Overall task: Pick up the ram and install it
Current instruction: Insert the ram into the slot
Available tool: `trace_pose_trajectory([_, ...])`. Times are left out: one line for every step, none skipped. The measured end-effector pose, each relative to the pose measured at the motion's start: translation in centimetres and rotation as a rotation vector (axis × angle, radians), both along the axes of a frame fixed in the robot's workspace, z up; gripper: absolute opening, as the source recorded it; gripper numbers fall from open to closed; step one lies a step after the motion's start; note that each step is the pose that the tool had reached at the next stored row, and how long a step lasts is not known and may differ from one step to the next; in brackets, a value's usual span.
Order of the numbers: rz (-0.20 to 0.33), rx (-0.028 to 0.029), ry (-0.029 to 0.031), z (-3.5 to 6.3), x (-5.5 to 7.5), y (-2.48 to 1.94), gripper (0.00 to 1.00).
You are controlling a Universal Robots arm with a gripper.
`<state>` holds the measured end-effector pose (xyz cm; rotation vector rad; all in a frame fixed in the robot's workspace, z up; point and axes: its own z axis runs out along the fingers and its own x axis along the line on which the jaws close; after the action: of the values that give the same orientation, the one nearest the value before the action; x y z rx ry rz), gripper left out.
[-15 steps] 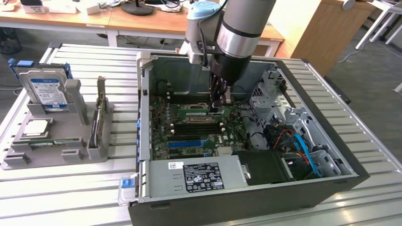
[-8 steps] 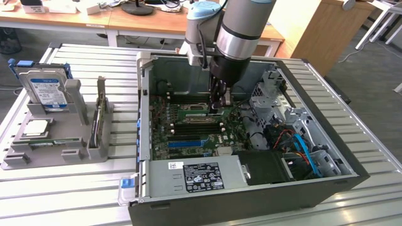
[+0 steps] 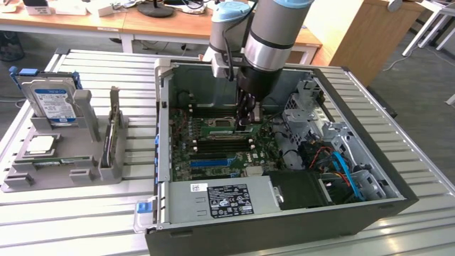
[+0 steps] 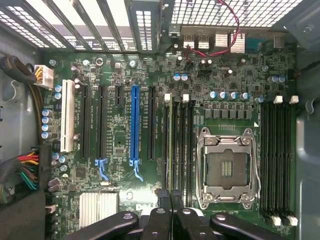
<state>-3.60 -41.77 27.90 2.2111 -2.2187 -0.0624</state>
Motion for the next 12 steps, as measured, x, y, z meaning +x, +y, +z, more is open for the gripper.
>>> trace_pose_trajectory([0.000,0.0000,0.0000,-0.08,0.00,0.00,0.12])
trace_pose_trajectory([0.000,0.0000,0.0000,-0.16,0.00,0.00,0.12])
trace_pose_trajectory([0.000,0.0000,0.0000,-0.23,0.00,0.00,0.12])
trace_pose_trajectory([0.000,0.0001,0.0000,-0.30,0.00,0.00,0.12])
trace_pose_trajectory([0.000,0.0000,0.0000,-0.36,0.00,0.00,0.12])
trace_pose_trajectory([0.000,0.0000,0.0000,-0.42,0.00,0.00,0.12])
trace_pose_trajectory([0.000,0.0001,0.0000,-0.48,0.00,0.00,0.12])
trace_pose_trajectory([0.000,0.0000,0.0000,-0.54,0.00,0.00,0.12])
trace_pose_trajectory([0.000,0.0000,0.0000,-0.59,0.00,0.00,0.12])
trace_pose_trajectory([0.000,0.0001,0.0000,-0.65,0.00,0.00,0.12])
trace_pose_trajectory([0.000,0.0001,0.0000,-0.69,0.00,0.00,0.12])
trace_pose_trajectory([0.000,0.0000,0.0000,-0.73,0.00,0.00,0.12])
